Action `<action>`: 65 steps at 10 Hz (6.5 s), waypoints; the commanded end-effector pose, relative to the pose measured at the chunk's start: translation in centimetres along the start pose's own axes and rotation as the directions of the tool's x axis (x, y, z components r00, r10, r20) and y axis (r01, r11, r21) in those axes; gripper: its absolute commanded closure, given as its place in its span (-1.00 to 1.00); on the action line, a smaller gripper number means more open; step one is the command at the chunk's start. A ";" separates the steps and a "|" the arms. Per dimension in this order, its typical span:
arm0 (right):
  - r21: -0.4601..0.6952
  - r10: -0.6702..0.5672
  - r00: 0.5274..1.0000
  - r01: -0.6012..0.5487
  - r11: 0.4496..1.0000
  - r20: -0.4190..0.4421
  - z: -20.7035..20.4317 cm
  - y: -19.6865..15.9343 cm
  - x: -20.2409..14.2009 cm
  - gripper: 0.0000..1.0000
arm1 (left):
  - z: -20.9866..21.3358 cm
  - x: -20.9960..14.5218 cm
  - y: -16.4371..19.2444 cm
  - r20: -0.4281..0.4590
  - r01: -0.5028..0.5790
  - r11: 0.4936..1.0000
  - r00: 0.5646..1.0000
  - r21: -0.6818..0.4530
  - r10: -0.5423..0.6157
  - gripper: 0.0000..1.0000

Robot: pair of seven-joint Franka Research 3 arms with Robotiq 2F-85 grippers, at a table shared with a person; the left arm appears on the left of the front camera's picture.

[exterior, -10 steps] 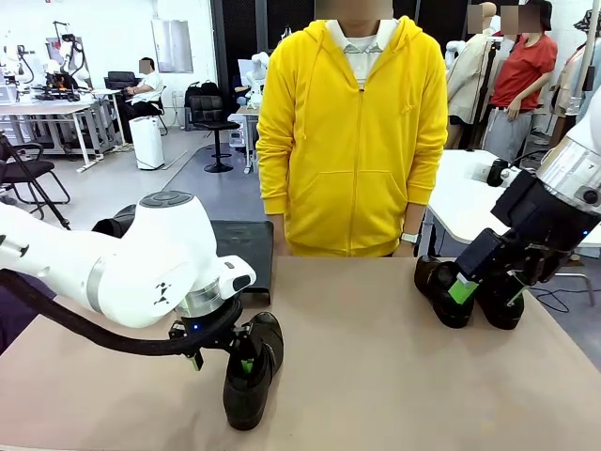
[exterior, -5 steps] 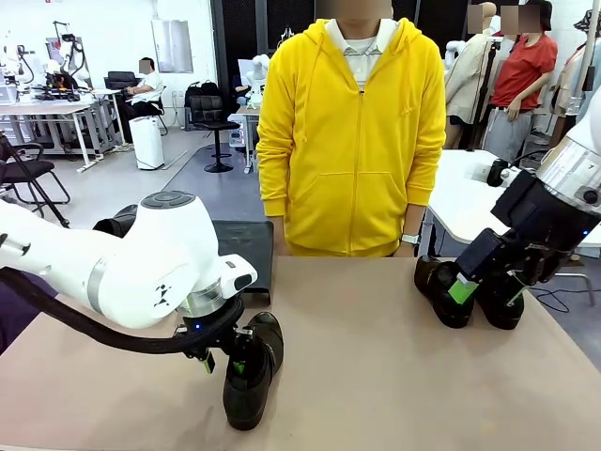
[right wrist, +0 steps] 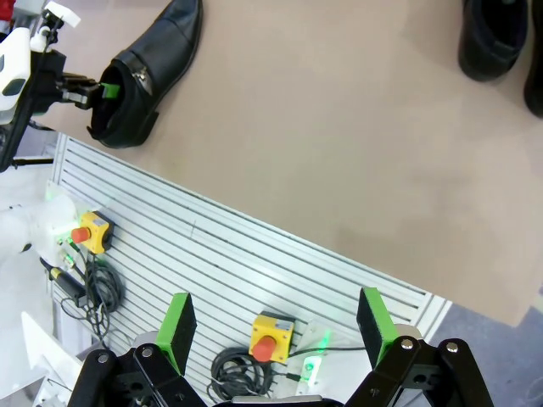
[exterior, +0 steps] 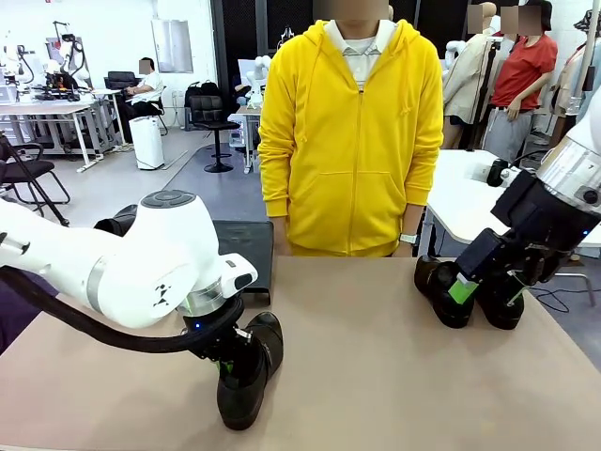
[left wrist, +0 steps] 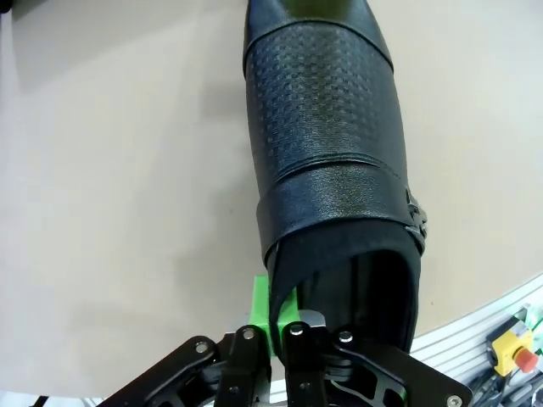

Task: Organize the shoes by placing them on the stand.
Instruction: Place the Shoe from the middle of the table onto the Shoes Stand.

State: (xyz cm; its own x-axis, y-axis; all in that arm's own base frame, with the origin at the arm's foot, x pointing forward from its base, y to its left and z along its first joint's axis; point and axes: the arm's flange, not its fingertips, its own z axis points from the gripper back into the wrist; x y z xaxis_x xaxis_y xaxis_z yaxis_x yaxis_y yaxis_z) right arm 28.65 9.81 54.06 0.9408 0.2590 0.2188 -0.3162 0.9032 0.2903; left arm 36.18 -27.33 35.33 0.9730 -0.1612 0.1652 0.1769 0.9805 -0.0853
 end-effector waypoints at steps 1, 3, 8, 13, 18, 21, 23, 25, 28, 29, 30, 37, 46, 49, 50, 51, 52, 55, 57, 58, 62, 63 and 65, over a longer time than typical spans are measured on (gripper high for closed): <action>0.028 0.012 1.000 -0.012 1.000 0.002 0.1 -0.1 0.1 -1.00 | 1.4 -0.1 -0.1 0.025 0.023 1.000 0.999 0.018 -0.023 1.00; 0.028 0.012 1.000 -0.012 1.000 0.002 0.1 -0.1 0.1 -1.00 | 6.0 -0.2 0.5 0.072 0.120 0.991 0.991 -0.059 -0.116 1.00; 0.028 0.012 1.000 -0.012 1.000 0.002 0.1 -0.1 0.1 -1.00 | 18.7 -0.9 10.9 0.305 0.139 0.987 0.946 -0.085 -0.107 1.00; 0.028 0.012 1.000 -0.012 1.000 0.002 0.1 -0.1 0.1 -1.00 | 19.7 -1.1 19.2 0.327 0.039 0.998 0.945 -0.051 -0.020 1.00; 0.028 0.012 1.000 -0.012 1.000 0.002 0.1 -0.1 0.1 -1.00 | 19.7 -1.1 19.2 0.327 0.039 0.998 0.945 -0.051 -0.020 1.00; 0.028 0.012 1.000 -0.012 1.000 0.002 0.1 -0.1 0.1 -1.00 | 19.0 6.8 20.5 0.315 0.028 0.992 0.949 -0.125 0.013 1.00; 0.028 0.012 1.000 -0.012 1.000 0.002 0.1 -0.1 0.1 -1.00 | 16.8 15.1 22.8 0.346 -0.083 0.980 0.927 -0.183 0.143 1.00; 0.028 0.012 1.000 -0.012 1.000 0.002 0.1 -0.1 0.1 -1.00 | 13.5 21.6 25.2 0.363 -0.177 0.960 0.899 -0.216 0.247 1.00; 0.028 0.012 1.000 -0.012 1.000 0.002 0.1 -0.1 0.1 -1.00 | 11.9 24.2 27.6 0.353 -0.235 0.953 0.889 -0.190 0.290 1.00; 0.028 0.012 1.000 -0.012 1.000 0.002 0.1 -0.1 0.1 -1.00 | 11.9 24.1 28.3 0.345 -0.251 0.952 0.890 -0.176 0.298 1.00; 0.028 0.012 1.000 -0.012 1.000 0.002 0.1 -0.1 0.1 -1.00 | 11.9 23.7 29.1 0.329 -0.256 0.951 0.895 -0.173 0.301 1.00; 0.028 0.012 1.000 -0.012 1.000 0.002 0.1 -0.1 0.1 -1.00 | 10.6 22.3 29.5 0.257 -0.231 0.969 0.935 -0.088 0.246 1.00; 0.028 0.012 1.000 -0.012 1.000 0.002 0.1 -0.1 0.1 -1.00 | 10.1 22.2 29.9 0.220 -0.305 0.952 0.927 -0.021 0.302 -1.00; 0.028 0.012 1.000 -0.012 1.000 0.002 0.1 -0.1 0.1 -1.00 | 11.2 21.6 29.1 0.233 -0.271 0.962 0.934 -0.031 0.271 -1.00; 0.028 0.012 1.000 -0.012 1.000 0.002 0.1 -0.1 0.1 -1.00 | 12.1 21.1 28.3 0.237 -0.240 0.970 0.941 -0.039 0.242 -1.00; 0.028 0.012 1.000 -0.012 1.000 0.002 0.1 -0.1 0.1 -1.00 | 12.8 20.7 27.8 0.220 -0.218 0.975 0.950 -0.049 0.223 -1.00; 0.028 0.012 1.000 -0.012 1.000 0.002 0.1 -0.1 0.1 -1.00 | 14.2 19.6 26.8 0.167 -0.248 0.967 0.953 -0.049 0.253 -1.00; 0.028 0.012 1.000 -0.012 1.000 0.002 0.1 -0.1 0.1 -1.00 | 20.2 12.1 25.0 -0.019 -0.192 0.957 0.981 -0.218 0.192 -1.00; 0.028 0.012 1.000 -0.012 1.000 0.002 0.1 -0.1 0.1 -1.00 | 24.0 2.8 23.3 -0.050 -0.035 0.950 0.999 -0.311 0.020 -1.00; 0.028 0.012 1.000 -0.012 1.000 0.002 0.1 -0.1 0.1 -1.00 | 24.9 -2.0 23.1 -0.020 0.039 0.921 0.998 -0.389 -0.051 -1.00; 0.028 0.012 1.000 -0.012 1.000 0.002 0.1 -0.1 0.1 -1.00 | 25.1 -11.9 18.3 -0.024 0.268 0.910 0.957 -0.315 -0.290 -1.00; 0.028 0.012 1.000 -0.012 1.000 0.002 0.1 -0.1 0.1 -1.00 | 24.5 -10.8 19.0 -0.042 0.274 0.927 0.955 -0.256 -0.294 -1.00; 0.028 0.012 1.000 -0.012 1.000 0.002 0.1 -0.1 0.1 -1.00 | 25.3 -12.0 19.0 -0.039 0.166 0.916 0.980 -0.364 -0.193 -1.00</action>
State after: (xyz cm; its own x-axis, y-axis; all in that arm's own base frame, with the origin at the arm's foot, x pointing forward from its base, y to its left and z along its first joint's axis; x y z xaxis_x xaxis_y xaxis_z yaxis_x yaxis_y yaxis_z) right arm 28.64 9.79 54.11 0.9413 0.2589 0.2168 -0.3153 0.9037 0.2896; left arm 23.63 -4.46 56.34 0.9095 -0.3931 0.1351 0.4144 0.8329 -0.3668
